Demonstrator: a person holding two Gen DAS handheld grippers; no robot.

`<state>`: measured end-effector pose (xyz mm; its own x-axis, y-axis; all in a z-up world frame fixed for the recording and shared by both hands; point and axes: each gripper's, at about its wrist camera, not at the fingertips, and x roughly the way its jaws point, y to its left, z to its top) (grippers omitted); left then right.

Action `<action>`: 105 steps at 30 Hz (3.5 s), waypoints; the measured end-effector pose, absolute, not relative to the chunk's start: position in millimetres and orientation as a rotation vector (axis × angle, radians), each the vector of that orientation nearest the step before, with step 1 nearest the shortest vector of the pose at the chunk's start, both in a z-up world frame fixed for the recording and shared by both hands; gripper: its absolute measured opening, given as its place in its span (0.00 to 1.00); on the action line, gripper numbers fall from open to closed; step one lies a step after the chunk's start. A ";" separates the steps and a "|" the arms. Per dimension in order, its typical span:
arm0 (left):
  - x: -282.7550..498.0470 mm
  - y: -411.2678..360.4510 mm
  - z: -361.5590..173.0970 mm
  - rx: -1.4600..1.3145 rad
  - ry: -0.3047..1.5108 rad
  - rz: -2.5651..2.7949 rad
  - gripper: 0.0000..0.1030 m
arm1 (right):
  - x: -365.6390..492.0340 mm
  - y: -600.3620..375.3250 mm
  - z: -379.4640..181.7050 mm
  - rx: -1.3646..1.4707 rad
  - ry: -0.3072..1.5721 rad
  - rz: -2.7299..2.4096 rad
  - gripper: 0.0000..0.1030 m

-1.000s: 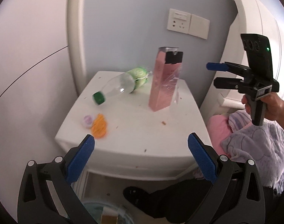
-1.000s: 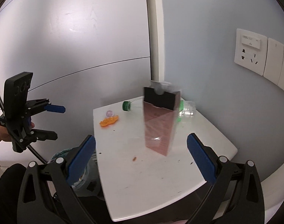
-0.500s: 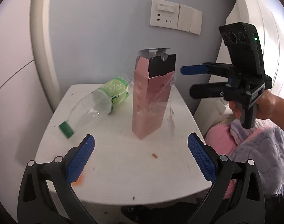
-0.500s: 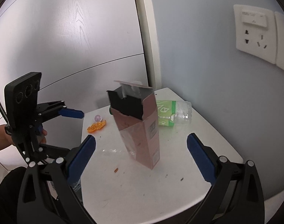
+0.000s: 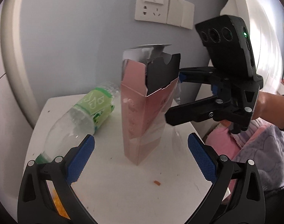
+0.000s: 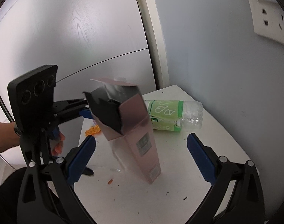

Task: Collect trash
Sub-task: 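Close the right gripper on the pink box while the left gripper grips its base, then lift the pink box with both grippers and carry it over the wastebasket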

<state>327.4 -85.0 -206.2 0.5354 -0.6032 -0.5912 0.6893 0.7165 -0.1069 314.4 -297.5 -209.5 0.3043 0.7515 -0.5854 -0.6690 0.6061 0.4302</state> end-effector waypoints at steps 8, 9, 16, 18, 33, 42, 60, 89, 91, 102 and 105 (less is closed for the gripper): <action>344.6 -95.1 -212.0 0.132 0.627 -0.844 0.94 | 324.5 -288.3 -213.6 0.153 0.836 1.003 0.93; 347.1 -95.9 -212.7 0.128 0.626 -0.852 0.94 | 325.1 -286.6 -214.2 0.150 0.835 1.009 0.93; 352.9 -100.4 -214.4 0.112 0.624 -0.894 0.72 | 330.3 -274.3 -214.5 0.132 0.838 1.051 0.64; 352.1 -98.6 -214.2 0.113 0.621 -0.902 0.66 | 330.9 -272.7 -214.2 0.137 0.845 1.062 0.55; 322.8 -100.0 -182.4 0.120 0.585 -0.892 0.59 | 315.5 -277.9 -177.2 0.168 0.791 1.079 0.46; 285.7 -83.4 -158.2 0.117 0.556 -0.861 0.59 | 289.7 -266.4 -145.1 0.164 0.740 1.119 0.46; 191.1 -18.6 -125.3 0.111 0.512 -0.715 0.59 | 247.0 -190.8 -101.7 0.126 0.660 1.281 0.45; 38.9 109.4 -144.9 -0.005 0.555 -0.380 0.59 | 201.5 11.3 -115.2 0.055 0.682 1.648 0.44; 30.1 115.2 -151.0 -0.021 0.563 -0.359 0.59 | 201.9 24.0 -121.0 0.049 0.691 1.668 0.44; 8.1 134.7 -189.9 -0.101 0.628 -0.299 0.59 | 210.4 70.1 -168.8 0.041 0.789 1.744 0.44; 9.2 136.1 -203.0 -0.115 0.653 -0.301 0.59 | 217.0 80.6 -186.2 0.027 0.817 1.748 0.44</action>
